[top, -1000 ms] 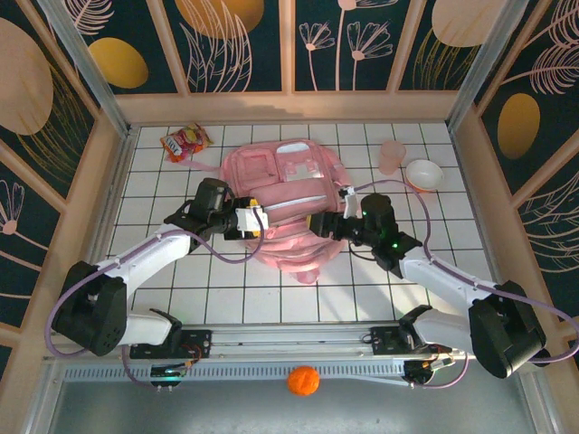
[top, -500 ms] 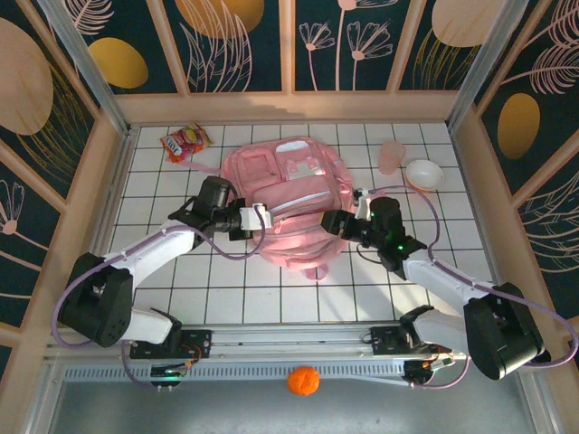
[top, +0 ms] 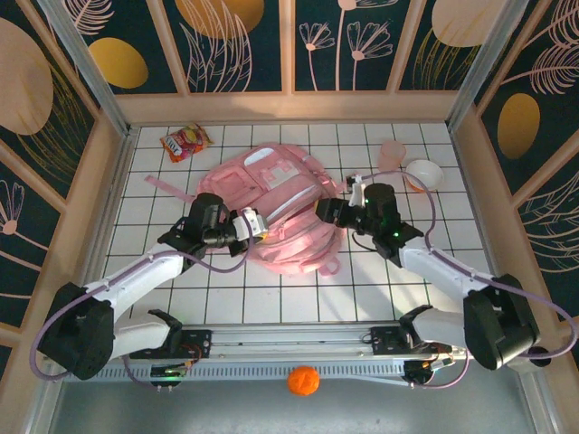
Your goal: Pack books, pencil case, and school supplies into a backpack
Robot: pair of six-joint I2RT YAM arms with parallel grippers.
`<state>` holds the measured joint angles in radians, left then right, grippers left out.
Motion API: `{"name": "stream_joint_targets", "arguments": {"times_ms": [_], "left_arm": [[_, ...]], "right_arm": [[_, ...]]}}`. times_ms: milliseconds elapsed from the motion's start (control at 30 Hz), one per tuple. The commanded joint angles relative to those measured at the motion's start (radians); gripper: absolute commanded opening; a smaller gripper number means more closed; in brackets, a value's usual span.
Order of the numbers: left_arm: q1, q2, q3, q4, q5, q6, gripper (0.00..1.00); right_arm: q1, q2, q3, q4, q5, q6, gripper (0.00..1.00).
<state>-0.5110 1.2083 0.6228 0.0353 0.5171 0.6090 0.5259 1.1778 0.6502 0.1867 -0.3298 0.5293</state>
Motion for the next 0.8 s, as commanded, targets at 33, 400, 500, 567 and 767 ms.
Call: {"name": "stream_joint_targets", "arguments": {"times_ms": [33,400,500,567,767], "left_arm": [[-0.006,0.015,0.038,0.158,0.081,-0.121,0.00],[-0.006,0.037,0.071,0.143,0.092,-0.142,0.00],[-0.006,0.045,0.079,0.143,0.094,-0.144,0.00],[-0.006,0.048,0.085,0.140,0.097,-0.144,0.00],[-0.006,0.045,0.089,0.137,0.096,-0.143,0.00]], "right_arm": [[0.138,-0.081,0.052,-0.230,0.210,-0.050,0.55],[0.451,0.081,0.254,-0.465,0.515,0.083,0.54],[0.468,0.163,0.312,-0.464,0.522,0.064,0.53],[0.470,0.205,0.343,-0.481,0.534,0.054,0.54],[0.466,0.281,0.406,-0.520,0.580,0.031,0.51]]}}
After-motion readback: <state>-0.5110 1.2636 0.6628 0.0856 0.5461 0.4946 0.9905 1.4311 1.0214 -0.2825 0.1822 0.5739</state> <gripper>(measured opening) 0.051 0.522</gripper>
